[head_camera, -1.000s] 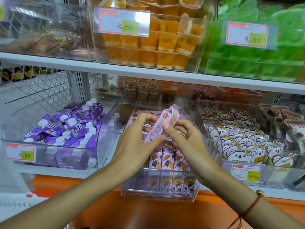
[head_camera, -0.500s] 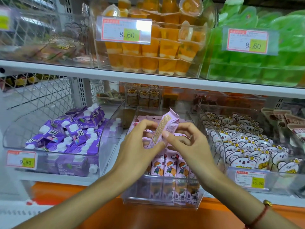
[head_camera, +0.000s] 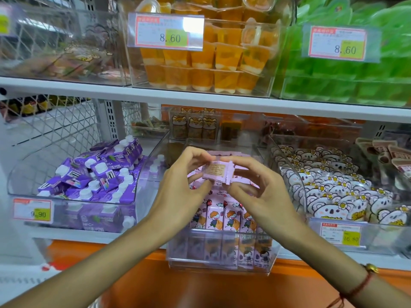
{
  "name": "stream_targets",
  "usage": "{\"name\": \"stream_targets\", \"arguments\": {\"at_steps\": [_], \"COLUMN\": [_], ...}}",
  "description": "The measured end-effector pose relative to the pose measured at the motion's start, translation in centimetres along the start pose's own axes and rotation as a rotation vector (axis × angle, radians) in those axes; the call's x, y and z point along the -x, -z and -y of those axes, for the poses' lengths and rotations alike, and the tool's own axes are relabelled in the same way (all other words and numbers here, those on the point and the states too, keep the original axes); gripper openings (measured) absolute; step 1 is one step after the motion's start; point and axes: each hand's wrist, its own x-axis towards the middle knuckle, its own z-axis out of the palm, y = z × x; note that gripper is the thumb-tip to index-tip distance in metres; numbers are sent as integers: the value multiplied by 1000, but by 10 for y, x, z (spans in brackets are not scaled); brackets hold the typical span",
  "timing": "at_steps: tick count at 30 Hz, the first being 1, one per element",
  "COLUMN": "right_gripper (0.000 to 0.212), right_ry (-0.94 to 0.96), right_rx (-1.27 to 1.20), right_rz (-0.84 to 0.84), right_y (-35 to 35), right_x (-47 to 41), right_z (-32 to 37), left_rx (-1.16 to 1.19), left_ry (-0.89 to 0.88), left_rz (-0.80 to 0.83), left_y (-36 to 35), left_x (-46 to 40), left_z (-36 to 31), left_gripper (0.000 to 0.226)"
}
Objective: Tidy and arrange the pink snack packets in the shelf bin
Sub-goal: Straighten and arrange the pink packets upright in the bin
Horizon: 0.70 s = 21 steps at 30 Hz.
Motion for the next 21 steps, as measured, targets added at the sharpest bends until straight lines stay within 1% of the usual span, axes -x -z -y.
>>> {"name": "stream_targets", "arguments": {"at_steps": [5, 7, 9, 13, 14, 17, 19, 21], "right_gripper": [48, 43, 36, 24, 24, 34, 31, 27], "right_ry": [-60, -100, -116, -168, -187, -242, -264, -279], "right_rx": [-28, -70, -58, -22, -28, -69, -86, -91], "right_rz": [-55, -74, -83, -112, -114, -90, -86, -89], "right_y": [5, 7, 7, 7, 7, 7, 8, 8], "right_x": [-2, -3, -4, -6, -6, -6, -6, -7], "right_z": [-1, 0, 2, 2, 2, 1, 1, -1], "left_rx": [15, 50, 121, 386, 430, 472, 472, 487], "left_ry": [12, 51, 135, 398, 441, 509, 533, 549], "left_rz": [44, 67, 90, 108, 105, 89, 72, 54], "left_y": [0, 0, -1, -2, -1, 2, 3, 2], "left_x": [-1, -1, -3, -5, -5, -7, -7, -7], "left_z": [-3, -5, -7, -16, -17, -20, -21, -21], "left_gripper": [35, 37, 35, 18, 17, 32, 37, 35]}}
